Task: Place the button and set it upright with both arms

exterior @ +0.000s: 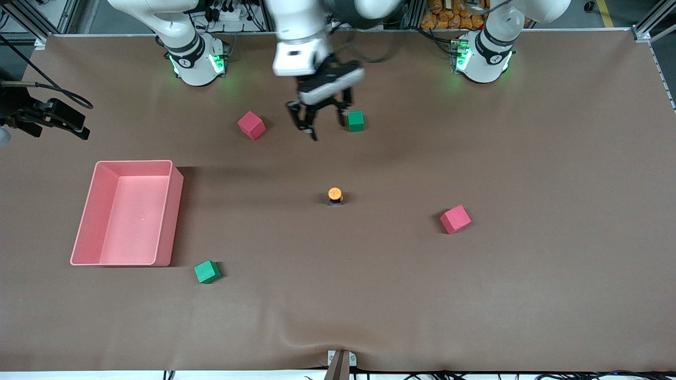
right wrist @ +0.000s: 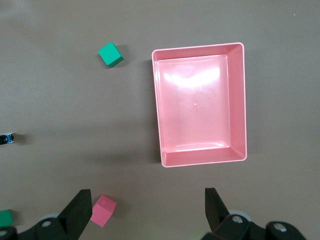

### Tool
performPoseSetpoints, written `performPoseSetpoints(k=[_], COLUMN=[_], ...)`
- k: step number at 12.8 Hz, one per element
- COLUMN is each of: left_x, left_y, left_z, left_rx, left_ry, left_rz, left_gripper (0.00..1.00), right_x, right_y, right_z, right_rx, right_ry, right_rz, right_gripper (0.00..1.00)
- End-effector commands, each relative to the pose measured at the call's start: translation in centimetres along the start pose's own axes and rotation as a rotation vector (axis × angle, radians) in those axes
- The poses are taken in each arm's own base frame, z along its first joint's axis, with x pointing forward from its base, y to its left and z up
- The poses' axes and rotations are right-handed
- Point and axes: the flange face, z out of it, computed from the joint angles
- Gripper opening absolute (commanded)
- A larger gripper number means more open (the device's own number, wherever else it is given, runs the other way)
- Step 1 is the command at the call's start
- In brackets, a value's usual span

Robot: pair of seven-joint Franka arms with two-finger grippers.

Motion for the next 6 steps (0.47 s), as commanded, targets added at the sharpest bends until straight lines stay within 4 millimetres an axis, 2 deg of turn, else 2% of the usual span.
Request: performPoseSetpoints(k=[1,4,6], left_x=[8.4,17.2,21.8], left_y=[-4.0,-9.2,-13.2], left_z=[-2.1,-2.9,-2.6], left_rx=[-0.014,-0.002,0.032], left_ry=[-0.129,-0.207,-0.273], left_rz=[0.039,0.164,0.242], left_gripper=[0.78,0.78,0.78], right_x=[0.1,0.0,0.0], right_y=[0.2,0.1,0.2], right_z=[-0.3,-0.3,-0.3], right_rx=[0.019,0.018,0.018], right_ry=[-0.011,-0.014,-0.015], right_rz=[-0.006,-0.006,-0.006], right_gripper=[1.00,1.00,1.00])
